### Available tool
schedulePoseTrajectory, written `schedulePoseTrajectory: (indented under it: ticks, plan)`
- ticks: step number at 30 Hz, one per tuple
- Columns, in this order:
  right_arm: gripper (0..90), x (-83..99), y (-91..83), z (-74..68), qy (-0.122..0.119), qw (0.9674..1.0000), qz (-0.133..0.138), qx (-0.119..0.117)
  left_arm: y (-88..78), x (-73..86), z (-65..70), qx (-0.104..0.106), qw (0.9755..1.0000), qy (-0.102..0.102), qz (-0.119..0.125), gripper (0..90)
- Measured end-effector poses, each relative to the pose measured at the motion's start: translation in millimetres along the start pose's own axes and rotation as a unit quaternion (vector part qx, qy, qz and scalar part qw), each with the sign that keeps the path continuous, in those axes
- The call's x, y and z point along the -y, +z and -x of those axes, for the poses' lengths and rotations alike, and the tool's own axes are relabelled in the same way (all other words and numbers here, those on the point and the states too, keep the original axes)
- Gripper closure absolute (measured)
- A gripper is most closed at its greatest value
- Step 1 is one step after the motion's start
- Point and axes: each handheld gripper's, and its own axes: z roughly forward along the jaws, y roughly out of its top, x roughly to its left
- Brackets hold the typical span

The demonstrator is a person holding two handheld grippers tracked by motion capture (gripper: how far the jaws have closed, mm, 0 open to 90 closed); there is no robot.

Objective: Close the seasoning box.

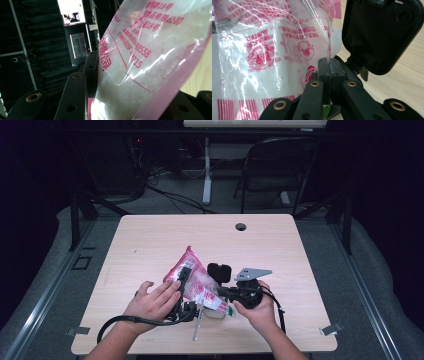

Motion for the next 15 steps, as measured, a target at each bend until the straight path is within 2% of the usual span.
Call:
schedulePoseTrajectory:
  ticks: [12,13,15]
  plan:
    - [89.9,-0.1,0.1,-0.1,-0.001,1.0,0.0,-0.001,-0.5,-0.3,-0.5,-0.002,1.0,0.003,0.0,64.2]
    - [89.9,-0.1,0.0,-0.1,-0.001,1.0,0.0,-0.001,-0.6,-0.7,-1.2,-0.008,0.9999,0.008,0.002,64.2]
    - [89.9,-0.1,0.1,0.0,-0.001,1.0,0.0,-0.001,-0.5,-0.5,-0.8,-0.002,1.0,0.004,0.001,64.2]
